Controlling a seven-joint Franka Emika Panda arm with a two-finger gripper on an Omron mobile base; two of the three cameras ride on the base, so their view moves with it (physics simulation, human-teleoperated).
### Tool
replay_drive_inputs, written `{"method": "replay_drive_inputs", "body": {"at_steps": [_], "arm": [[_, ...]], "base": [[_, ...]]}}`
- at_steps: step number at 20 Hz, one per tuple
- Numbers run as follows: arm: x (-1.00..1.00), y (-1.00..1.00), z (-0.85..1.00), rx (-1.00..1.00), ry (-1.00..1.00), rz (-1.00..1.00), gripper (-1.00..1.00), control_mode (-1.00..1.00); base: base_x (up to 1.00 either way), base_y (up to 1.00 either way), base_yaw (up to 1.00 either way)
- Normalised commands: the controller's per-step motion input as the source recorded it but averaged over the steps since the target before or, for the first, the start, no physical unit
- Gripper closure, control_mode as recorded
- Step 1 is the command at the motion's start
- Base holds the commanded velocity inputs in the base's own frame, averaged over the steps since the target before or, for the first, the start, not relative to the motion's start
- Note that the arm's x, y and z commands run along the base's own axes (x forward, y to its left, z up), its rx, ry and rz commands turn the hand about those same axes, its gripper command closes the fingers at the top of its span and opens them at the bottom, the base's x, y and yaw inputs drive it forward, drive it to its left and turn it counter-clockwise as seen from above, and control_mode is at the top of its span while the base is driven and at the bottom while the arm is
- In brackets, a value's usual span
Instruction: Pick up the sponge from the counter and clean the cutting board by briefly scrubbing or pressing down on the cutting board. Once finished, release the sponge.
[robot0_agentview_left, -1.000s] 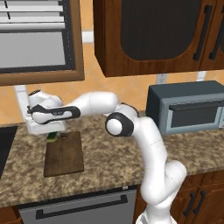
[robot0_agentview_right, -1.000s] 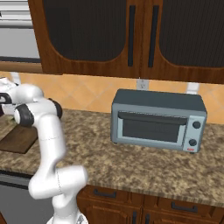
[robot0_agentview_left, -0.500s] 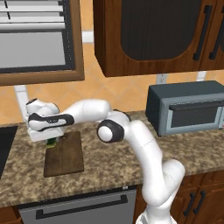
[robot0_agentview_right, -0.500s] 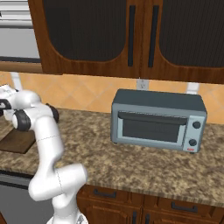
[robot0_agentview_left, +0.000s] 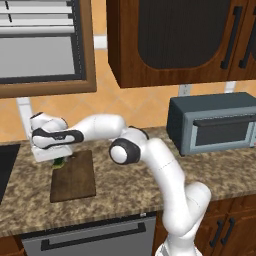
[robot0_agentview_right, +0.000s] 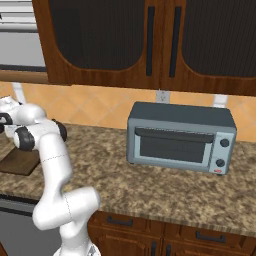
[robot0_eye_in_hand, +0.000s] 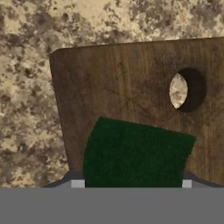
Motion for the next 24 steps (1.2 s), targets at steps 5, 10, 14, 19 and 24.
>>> {"method": "replay_drive_inputs", "body": {"at_steps": [5,10,14,19,24], "arm": [[-0.10,-0.68,-0.44,0.14,-0.05,0.00,1.00,-1.00],[-0.02,-0.84,-0.65,0.18,-0.01,0.00,1.00,-1.00],[-0.20,-0.86,-0.59,0.14,-0.07,0.02,1.00,-1.00],[-0.34,-0.84,-0.42,0.07,-0.14,0.01,1.00,-1.00],[-0.02,-0.78,-0.31,0.01,-0.05,0.01,1.00,-1.00]], "base": [[0.00,0.00,0.00],[0.00,0.00,0.00],[0.00,0.00,0.00],[0.00,0.00,0.00],[0.00,0.00,0.00]]}}
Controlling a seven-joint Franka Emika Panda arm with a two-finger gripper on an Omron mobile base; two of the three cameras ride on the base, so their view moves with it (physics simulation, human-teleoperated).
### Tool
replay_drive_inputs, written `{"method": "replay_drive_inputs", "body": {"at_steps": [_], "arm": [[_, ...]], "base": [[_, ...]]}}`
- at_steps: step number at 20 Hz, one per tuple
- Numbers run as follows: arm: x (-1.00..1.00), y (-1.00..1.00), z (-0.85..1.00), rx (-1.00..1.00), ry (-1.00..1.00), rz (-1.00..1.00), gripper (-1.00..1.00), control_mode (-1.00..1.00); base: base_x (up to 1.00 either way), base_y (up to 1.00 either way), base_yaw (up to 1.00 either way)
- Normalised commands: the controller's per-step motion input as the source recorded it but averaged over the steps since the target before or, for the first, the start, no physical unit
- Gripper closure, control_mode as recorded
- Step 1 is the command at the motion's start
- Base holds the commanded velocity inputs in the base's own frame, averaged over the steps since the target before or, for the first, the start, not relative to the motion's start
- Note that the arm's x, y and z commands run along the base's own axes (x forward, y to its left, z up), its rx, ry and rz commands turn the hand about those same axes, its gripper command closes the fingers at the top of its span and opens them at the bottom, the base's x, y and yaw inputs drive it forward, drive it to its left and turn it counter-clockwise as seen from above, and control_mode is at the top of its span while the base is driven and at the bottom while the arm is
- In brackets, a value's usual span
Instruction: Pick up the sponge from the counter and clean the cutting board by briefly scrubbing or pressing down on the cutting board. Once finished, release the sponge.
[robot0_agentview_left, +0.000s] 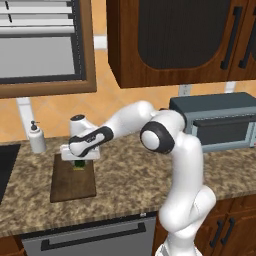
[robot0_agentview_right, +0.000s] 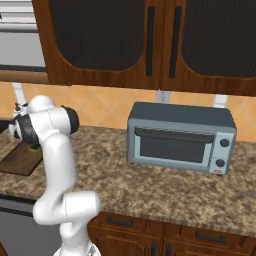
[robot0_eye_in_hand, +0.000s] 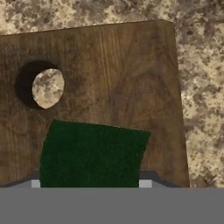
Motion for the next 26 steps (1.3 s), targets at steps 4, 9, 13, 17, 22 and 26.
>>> {"method": "replay_drive_inputs", "body": {"at_steps": [4,9,13,17,22,26], "arm": [[-0.11,-0.51,-0.25,0.01,-0.04,0.04,1.00,-1.00],[-0.42,0.00,-0.43,0.01,-0.03,0.14,1.00,-1.00],[-0.79,0.01,-0.49,0.06,-0.09,0.17,1.00,-1.00],[-0.65,0.01,-0.23,0.00,-0.10,0.21,1.00,-1.00],[-0.57,0.00,-0.05,0.00,-0.13,0.21,1.00,-1.00],[-0.30,0.00,0.00,0.00,-0.07,0.20,1.00,-1.00]], "base": [[0.00,0.00,0.00],[0.00,0.00,0.00],[0.00,0.00,0.00],[0.00,0.00,0.00],[0.00,0.00,0.00],[0.00,0.00,0.00]]}}
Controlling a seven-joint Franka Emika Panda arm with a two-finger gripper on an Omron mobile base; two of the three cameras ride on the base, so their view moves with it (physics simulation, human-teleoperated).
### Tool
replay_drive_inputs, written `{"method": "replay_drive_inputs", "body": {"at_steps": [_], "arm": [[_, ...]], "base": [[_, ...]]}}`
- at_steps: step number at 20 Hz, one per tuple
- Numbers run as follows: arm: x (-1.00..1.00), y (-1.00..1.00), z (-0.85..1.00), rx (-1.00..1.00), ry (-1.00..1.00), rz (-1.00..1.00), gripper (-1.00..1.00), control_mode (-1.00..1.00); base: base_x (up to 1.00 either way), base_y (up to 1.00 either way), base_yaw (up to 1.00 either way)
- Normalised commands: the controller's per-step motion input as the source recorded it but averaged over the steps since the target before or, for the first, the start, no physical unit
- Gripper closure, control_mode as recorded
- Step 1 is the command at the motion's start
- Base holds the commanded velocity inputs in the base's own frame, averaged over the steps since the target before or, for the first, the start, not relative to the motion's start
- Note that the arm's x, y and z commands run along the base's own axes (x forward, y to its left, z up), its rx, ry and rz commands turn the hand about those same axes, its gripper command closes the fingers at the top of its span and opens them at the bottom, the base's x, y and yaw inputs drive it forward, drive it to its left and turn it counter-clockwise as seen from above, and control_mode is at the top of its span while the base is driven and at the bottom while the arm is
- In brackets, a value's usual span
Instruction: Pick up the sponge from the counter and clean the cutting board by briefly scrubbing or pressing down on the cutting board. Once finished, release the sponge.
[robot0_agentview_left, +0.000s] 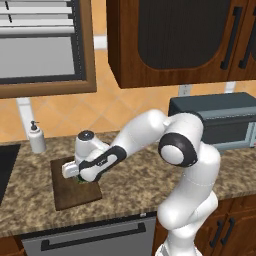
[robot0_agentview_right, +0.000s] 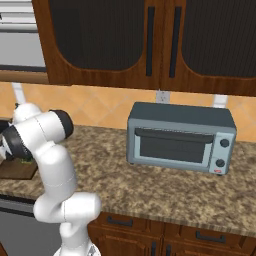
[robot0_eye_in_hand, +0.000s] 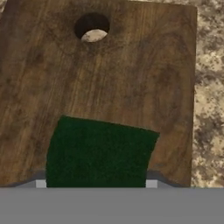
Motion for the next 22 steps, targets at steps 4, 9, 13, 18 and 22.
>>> {"method": "replay_drive_inputs", "body": {"at_steps": [4,9,13,18,22], "arm": [[-0.16,0.25,-0.03,0.15,0.00,0.08,1.00,-1.00],[-0.29,0.48,0.00,0.19,-0.03,0.02,1.00,-1.00],[-0.43,0.58,0.00,0.06,-0.09,0.00,1.00,-1.00],[-0.45,0.64,0.00,0.00,-0.10,0.00,1.00,-1.00],[-0.39,0.56,0.01,-0.01,-0.11,0.00,1.00,-1.00]], "base": [[0.00,0.00,0.00],[0.00,0.00,0.00],[0.00,0.00,0.00],[0.00,0.00,0.00],[0.00,0.00,0.00]]}}
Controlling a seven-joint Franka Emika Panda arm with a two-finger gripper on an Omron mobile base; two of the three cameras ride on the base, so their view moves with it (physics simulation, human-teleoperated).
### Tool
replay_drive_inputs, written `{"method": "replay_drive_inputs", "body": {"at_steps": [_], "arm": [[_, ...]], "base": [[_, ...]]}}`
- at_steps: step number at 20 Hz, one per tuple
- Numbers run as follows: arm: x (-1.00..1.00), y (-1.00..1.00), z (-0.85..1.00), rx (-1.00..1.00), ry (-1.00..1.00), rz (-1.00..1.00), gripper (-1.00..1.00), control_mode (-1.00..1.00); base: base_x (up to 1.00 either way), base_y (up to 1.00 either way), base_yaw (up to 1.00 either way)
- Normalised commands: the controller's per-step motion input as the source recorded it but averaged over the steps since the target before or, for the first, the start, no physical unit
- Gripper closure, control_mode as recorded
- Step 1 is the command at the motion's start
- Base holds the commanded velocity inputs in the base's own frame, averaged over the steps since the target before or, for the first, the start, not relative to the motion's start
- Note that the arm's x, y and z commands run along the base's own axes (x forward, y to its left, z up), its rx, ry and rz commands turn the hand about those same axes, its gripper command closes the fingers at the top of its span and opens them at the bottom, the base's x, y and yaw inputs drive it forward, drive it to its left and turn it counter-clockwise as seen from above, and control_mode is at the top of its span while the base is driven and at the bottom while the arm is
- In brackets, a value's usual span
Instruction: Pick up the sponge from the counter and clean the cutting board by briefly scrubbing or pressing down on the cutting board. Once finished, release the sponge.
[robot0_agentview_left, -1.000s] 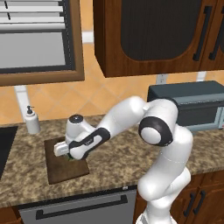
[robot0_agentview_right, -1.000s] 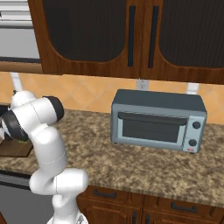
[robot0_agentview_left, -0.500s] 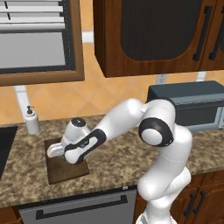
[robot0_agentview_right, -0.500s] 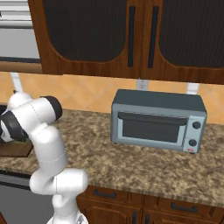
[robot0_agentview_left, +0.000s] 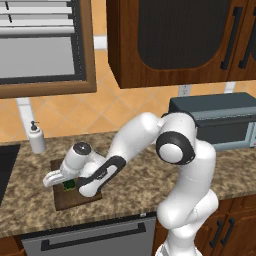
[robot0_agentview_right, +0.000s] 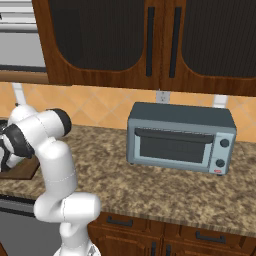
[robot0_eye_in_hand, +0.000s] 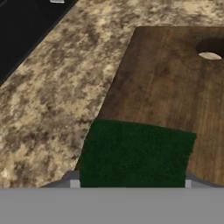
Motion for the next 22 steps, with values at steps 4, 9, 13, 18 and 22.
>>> {"method": "replay_drive_inputs", "body": {"at_steps": [4,9,13,18,22], "arm": [[-0.32,0.21,0.03,-0.01,-0.07,0.00,1.00,-1.00],[-0.81,0.00,0.00,0.11,-0.04,0.00,1.00,-1.00],[-0.74,-0.04,0.00,0.11,-0.03,0.00,1.00,-1.00],[-0.13,-0.42,0.00,0.02,0.00,0.00,1.00,-1.00],[0.30,-0.41,0.21,-0.07,0.00,0.00,1.00,-1.00]], "base": [[0.00,0.00,0.00],[0.00,0.00,0.00],[0.00,0.00,0.00],[0.00,0.00,0.00],[0.00,0.00,0.00]]}}
